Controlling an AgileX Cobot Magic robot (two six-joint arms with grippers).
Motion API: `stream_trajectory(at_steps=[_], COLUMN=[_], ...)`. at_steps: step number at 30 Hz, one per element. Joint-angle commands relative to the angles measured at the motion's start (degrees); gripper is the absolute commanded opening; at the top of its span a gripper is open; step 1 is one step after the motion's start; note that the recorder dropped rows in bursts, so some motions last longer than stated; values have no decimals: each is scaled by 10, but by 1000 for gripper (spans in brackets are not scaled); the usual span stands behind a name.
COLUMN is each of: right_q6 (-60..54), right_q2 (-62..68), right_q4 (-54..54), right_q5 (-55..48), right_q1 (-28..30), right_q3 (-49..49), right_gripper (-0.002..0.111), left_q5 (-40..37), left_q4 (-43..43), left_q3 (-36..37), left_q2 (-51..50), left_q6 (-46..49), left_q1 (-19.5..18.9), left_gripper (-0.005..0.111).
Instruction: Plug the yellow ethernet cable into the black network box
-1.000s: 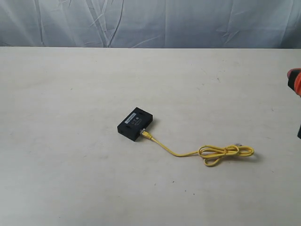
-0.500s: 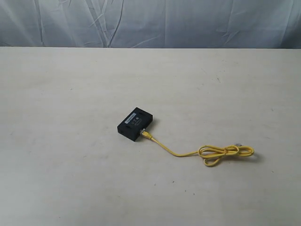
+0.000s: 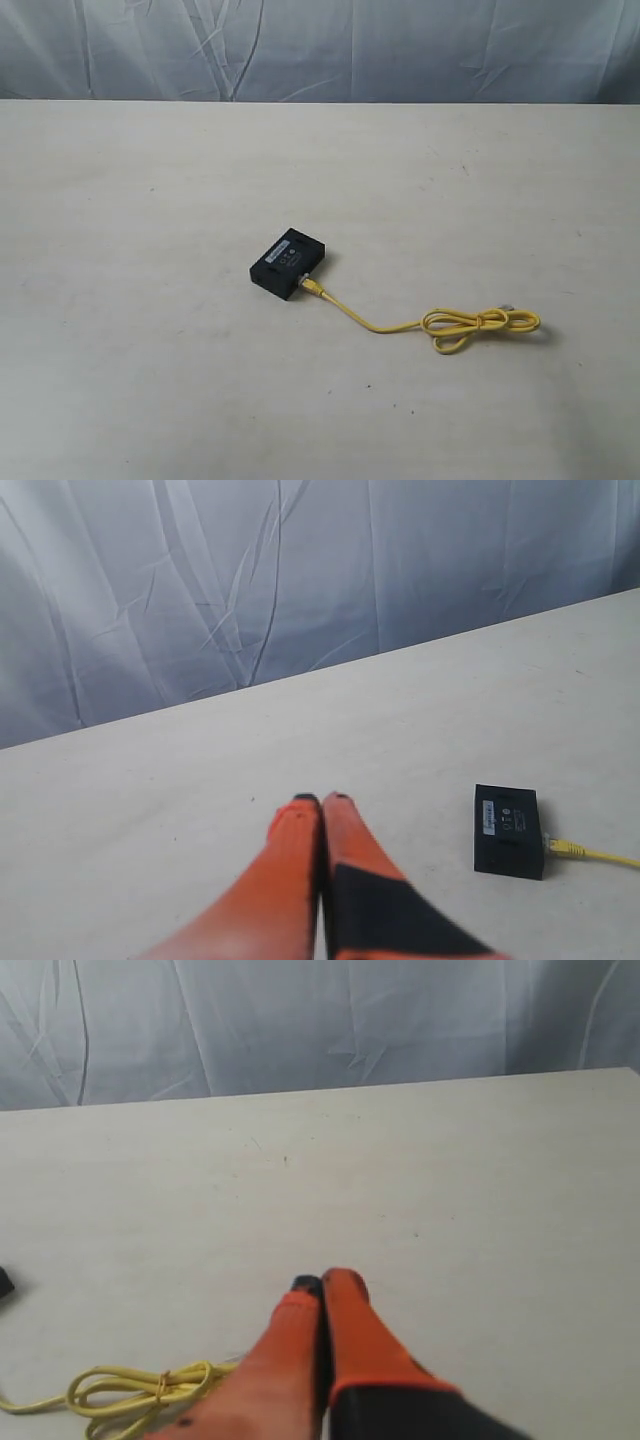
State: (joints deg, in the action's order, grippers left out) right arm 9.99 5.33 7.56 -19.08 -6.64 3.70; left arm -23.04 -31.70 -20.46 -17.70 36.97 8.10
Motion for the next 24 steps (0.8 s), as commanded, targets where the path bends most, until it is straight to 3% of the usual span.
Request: stream_trajectory(at_steps=[1, 5, 24], right_q6=[-33, -60, -77], right_q2=[-28, -53, -53], right_q4=[-41, -85, -85], right_q5=[-5, -5, 11], right_q1=[3, 3, 3], right_q3=[-24, -37, -37], right_gripper=[0, 0, 0], left_q5=[0, 0, 0], left_q4=[-5, -5, -5], left_q3=[3, 3, 3], left_q2=[3, 3, 3], left_q6=[-4, -4, -4], left_q1=[0, 0, 0], left_gripper=[0, 0, 0])
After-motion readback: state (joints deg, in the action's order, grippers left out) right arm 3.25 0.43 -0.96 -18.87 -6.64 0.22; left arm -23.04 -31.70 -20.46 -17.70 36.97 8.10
